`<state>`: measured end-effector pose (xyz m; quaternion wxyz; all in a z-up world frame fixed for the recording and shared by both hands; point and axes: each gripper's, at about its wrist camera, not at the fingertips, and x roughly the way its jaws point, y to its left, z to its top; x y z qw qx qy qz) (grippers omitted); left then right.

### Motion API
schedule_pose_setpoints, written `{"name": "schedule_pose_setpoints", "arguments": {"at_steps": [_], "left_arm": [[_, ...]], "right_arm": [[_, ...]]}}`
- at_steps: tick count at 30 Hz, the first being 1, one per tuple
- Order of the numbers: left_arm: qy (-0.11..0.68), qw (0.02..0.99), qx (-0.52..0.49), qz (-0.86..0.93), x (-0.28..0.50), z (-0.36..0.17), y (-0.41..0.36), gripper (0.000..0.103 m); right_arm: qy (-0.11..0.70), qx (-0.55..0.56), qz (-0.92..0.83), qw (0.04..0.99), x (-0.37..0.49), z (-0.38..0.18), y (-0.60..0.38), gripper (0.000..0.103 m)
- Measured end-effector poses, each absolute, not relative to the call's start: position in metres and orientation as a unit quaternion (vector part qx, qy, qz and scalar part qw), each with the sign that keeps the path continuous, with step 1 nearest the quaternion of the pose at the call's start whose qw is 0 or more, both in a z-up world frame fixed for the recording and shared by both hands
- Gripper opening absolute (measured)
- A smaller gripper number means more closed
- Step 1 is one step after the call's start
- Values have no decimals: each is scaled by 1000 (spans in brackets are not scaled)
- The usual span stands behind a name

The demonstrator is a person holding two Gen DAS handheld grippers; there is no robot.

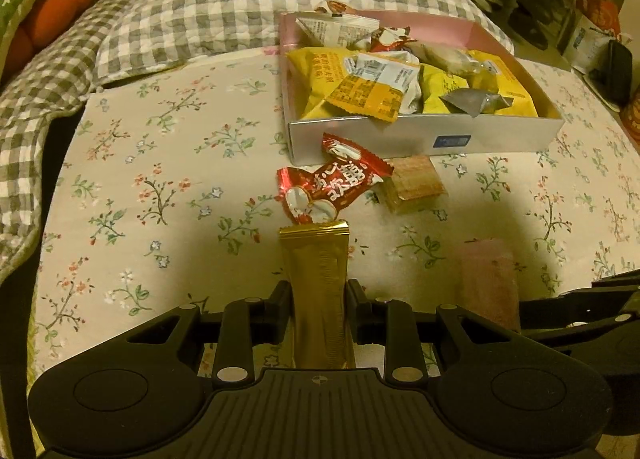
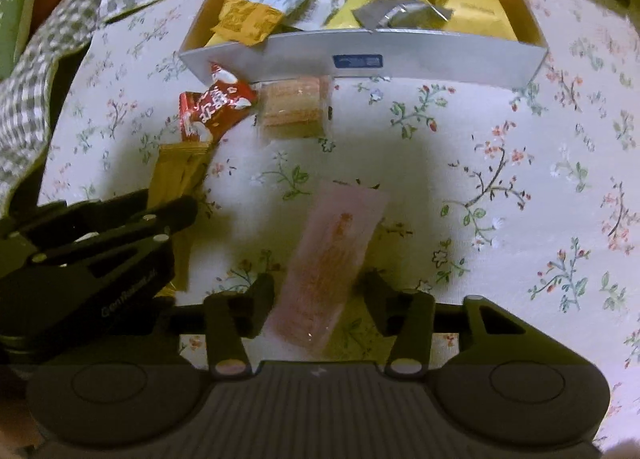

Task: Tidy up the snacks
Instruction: 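Grasp the gold bar with the left gripper while the right grasps the pink packet, then carry the gold bar and pink packet over the box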

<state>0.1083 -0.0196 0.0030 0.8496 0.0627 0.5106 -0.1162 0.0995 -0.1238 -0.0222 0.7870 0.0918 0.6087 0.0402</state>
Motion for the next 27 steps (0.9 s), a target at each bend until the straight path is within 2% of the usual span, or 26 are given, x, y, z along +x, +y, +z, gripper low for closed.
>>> {"name": "schedule_pose_setpoints", "arguments": {"at_steps": [1,5,27], "left_arm": [[510,850,63,-116,108,3,-20,27],[509,850,65,-117,108,3,-21,27],[503,854,64,-121,107,6,-25,27]], "right_arm": [[608,92,38,788,100,-22,-125,33],[600,88,33,794,101,-20,-126,29],[570,50,20,820,100,-10,-125,29]]}}
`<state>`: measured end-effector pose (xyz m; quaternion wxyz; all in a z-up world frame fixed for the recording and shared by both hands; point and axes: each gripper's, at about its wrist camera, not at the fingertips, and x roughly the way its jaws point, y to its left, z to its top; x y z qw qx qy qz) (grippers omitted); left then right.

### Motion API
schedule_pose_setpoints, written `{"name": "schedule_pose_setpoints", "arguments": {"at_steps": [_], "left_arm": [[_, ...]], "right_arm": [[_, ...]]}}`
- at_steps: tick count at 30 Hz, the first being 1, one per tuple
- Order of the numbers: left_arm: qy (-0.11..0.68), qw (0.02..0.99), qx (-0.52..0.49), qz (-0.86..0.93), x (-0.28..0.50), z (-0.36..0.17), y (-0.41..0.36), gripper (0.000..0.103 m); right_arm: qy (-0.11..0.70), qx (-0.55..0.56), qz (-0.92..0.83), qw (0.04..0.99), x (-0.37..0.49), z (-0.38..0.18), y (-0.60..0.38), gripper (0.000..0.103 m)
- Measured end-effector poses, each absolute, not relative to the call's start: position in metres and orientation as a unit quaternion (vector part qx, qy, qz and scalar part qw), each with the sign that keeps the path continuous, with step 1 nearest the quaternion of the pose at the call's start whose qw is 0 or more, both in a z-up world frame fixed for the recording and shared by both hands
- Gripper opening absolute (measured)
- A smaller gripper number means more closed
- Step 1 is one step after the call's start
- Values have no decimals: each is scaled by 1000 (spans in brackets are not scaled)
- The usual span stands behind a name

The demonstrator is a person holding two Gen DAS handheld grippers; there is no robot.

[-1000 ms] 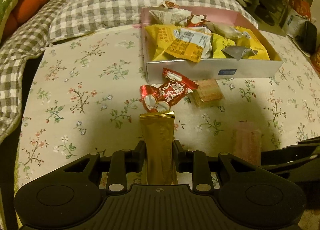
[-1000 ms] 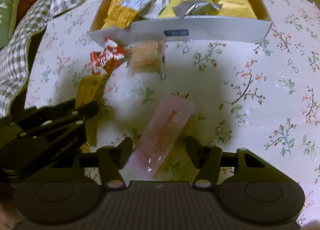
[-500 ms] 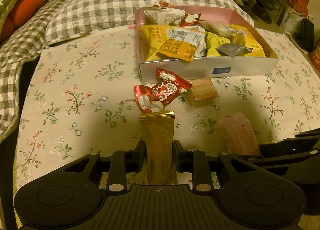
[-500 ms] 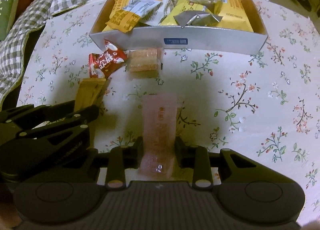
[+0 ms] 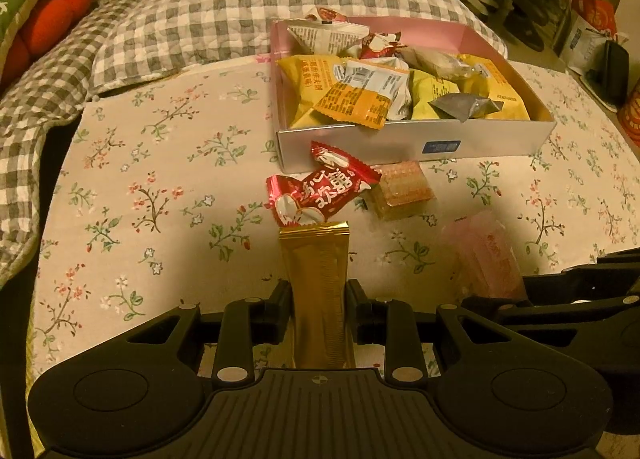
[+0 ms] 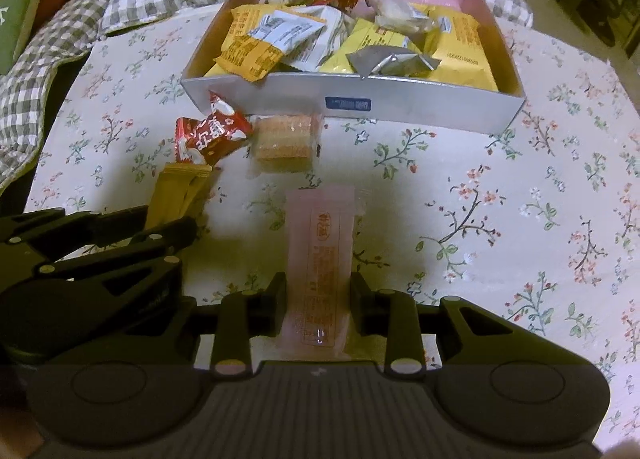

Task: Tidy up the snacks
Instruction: 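Carry the gold bar and pink packet over the box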

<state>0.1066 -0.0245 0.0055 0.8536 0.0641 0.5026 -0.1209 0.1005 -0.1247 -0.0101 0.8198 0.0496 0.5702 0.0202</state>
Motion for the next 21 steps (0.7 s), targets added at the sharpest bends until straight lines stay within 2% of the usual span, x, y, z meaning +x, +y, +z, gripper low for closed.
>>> {"name": "schedule_pose_setpoints", "arguments": {"at_steps": [8,21], "left_arm": [[495,859,48,-120,111,14,-20,27],[458,884,-30,-90,143,45,13,27]], "right_arm": [[559,54,28,827,103,0,-132,29],[497,143,4,856,120,39,-211,29]]}}
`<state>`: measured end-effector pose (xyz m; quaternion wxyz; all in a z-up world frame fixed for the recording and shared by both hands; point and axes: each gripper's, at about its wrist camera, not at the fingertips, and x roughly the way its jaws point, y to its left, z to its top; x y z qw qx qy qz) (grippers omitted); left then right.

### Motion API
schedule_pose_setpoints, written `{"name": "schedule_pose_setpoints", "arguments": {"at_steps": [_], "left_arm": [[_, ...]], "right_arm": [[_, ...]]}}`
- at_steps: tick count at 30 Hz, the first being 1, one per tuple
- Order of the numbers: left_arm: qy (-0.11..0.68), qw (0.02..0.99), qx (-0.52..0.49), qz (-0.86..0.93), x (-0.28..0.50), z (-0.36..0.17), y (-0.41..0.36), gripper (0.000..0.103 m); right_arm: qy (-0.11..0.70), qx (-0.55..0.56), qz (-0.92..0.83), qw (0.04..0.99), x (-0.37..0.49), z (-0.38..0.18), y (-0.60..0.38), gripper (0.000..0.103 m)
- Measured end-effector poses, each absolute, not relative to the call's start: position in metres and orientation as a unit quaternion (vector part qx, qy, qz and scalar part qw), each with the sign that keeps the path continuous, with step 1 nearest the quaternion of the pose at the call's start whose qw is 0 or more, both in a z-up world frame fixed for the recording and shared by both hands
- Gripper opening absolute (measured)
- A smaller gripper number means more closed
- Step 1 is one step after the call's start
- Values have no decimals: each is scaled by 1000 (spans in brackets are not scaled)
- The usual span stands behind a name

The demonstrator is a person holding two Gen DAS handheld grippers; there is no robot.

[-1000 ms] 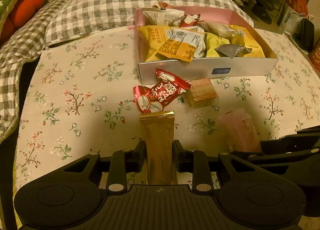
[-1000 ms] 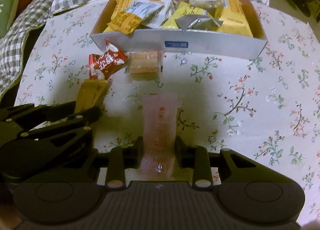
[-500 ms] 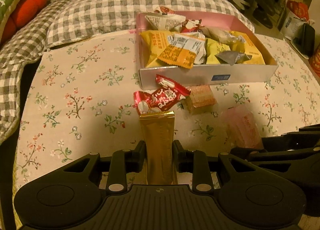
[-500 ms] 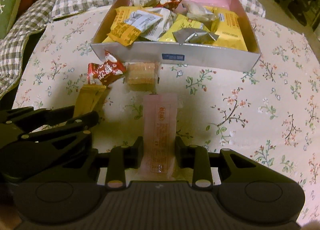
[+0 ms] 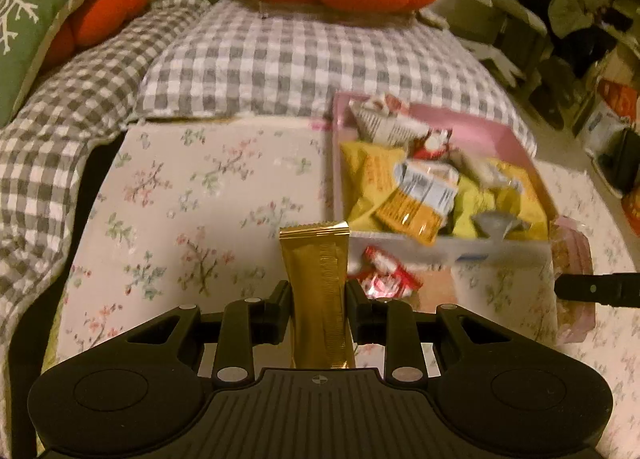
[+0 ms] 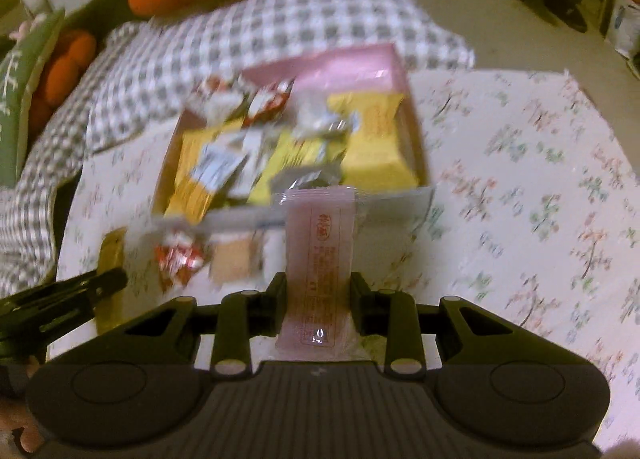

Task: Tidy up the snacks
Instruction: 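Carry the gold bar and pink packet over the box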

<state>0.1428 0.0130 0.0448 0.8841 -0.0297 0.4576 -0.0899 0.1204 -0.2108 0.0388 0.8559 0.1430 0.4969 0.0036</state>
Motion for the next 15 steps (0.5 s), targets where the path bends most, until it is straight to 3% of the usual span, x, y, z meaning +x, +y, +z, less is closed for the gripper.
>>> {"name": "schedule_pose_setpoints", "arguments": {"at_steps": [5,15], "left_arm": [[405,902,-64,-133,156,65,-1,27],[371,899,-118,-199,204,73,-43,27]], "right_arm": [[463,170,-5,870,131,48,-232,29],[411,218,-21,885,159,39,-267,29]]}}
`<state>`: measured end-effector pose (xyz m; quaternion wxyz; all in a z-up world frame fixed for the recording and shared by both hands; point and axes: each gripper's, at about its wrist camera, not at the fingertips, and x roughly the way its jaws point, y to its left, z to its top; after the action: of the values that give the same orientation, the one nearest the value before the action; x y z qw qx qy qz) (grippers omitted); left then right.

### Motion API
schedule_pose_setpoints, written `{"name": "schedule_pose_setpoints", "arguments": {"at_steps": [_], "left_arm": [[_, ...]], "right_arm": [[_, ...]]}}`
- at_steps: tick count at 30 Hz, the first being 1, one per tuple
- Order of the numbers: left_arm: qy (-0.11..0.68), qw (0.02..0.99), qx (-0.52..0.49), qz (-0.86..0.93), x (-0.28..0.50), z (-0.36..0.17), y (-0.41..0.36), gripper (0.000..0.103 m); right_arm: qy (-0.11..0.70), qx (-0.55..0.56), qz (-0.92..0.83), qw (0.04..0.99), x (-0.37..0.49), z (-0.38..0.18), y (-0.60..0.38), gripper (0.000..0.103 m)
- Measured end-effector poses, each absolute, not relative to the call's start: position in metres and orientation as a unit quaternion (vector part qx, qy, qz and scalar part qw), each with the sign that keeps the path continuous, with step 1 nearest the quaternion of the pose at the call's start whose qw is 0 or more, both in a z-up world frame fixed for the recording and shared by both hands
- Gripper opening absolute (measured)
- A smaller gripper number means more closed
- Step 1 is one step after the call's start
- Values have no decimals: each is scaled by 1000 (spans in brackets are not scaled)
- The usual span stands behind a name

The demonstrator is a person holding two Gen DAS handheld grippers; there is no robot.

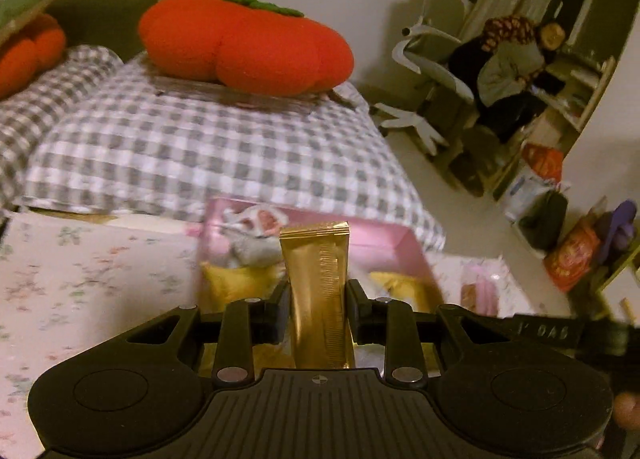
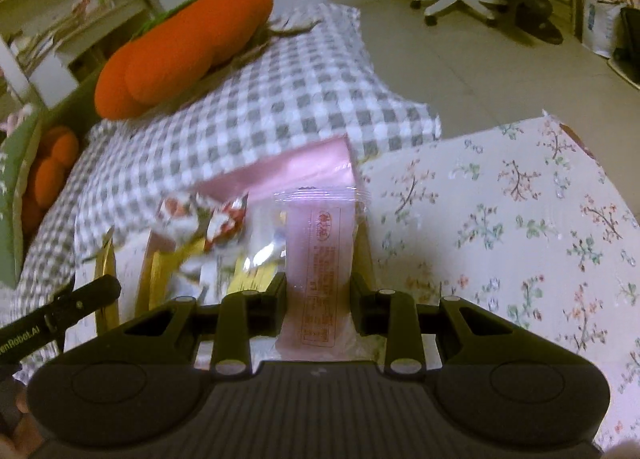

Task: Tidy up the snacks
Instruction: 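Carry the gold bar and pink packet over the box, then lower both packets into the box and open both grippers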

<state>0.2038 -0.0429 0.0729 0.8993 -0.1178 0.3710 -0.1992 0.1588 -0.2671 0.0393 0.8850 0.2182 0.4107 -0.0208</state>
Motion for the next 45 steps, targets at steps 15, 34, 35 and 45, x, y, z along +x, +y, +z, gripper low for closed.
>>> {"name": "schedule_pose_setpoints", "arguments": {"at_steps": [15,34,35,45], "left_arm": [[379,897,-109,-199,249,39,-79,31],[374,910,-69,-165,226,79,-36,63],[376,911,-60,-161,222,78,-31,65],[402,902,27,-153,189,57,-2,69]], "right_arm": [[384,250,29,888,192,31,-251,29],[401,276,12,873,181,48,-261,37],[417,274,13,866,181,47,-258,37],[472,241,23,848,152,55,-242,42]]}}
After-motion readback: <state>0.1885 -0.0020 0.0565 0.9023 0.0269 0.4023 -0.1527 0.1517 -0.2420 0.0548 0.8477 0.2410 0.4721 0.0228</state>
